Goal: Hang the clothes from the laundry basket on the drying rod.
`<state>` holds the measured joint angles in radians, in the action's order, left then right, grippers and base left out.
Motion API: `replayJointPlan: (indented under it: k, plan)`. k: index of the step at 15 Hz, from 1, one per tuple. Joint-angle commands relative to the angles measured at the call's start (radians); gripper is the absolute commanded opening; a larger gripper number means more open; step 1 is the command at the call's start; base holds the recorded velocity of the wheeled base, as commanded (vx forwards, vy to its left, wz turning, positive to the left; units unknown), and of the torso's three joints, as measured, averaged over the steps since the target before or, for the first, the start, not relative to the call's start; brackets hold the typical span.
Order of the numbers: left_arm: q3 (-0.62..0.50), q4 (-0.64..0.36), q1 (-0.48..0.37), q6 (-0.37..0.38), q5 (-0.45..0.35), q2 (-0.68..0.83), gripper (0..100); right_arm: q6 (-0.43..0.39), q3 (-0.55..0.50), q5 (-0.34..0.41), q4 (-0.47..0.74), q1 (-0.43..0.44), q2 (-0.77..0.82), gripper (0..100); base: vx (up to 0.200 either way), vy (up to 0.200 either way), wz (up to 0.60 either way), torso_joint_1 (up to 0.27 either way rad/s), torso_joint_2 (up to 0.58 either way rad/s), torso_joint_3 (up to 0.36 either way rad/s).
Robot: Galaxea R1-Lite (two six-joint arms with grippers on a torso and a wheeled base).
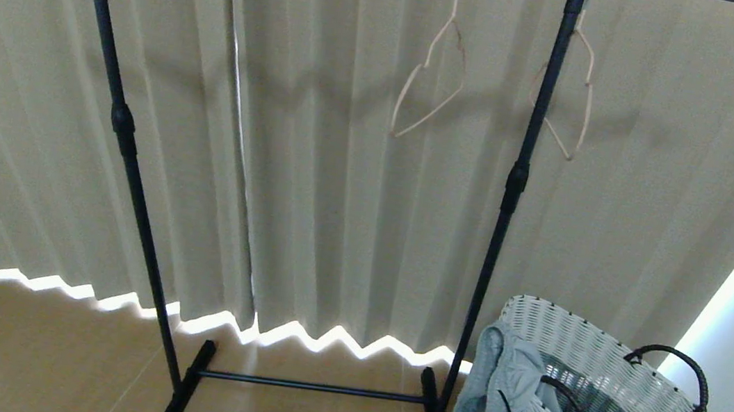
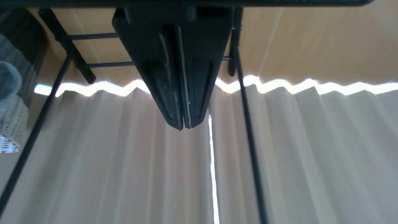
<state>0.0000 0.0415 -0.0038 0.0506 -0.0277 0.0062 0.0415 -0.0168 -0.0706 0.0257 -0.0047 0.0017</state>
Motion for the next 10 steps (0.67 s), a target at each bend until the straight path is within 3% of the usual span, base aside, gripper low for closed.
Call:
replayJointPlan:
  k: [1, 6, 10]
  plan:
    - [0.000, 0.001, 0.001, 0.002, 0.000, 0.000, 0, 0.000, 0.000, 0.000, 0.000, 0.000, 0.001, 100, 0.000, 0.000, 0.00, 0.000, 0.00, 0.000]
    - [0.000, 0.001, -0.001, 0.003, -0.001, 0.000, 0, 0.001, 0.000, -0.001, -0.001, 0.000, 0.000, 100, 0.000, 0.000, 0.00, 0.000, 0.00, 0.000]
    - [0.000, 0.001, -0.001, 0.003, -0.001, 0.000, 0, -0.002, 0.000, -0.001, 0.000, 0.000, 0.000, 100, 0.200, 0.000, 0.00, 0.002, 0.01, 0.004]
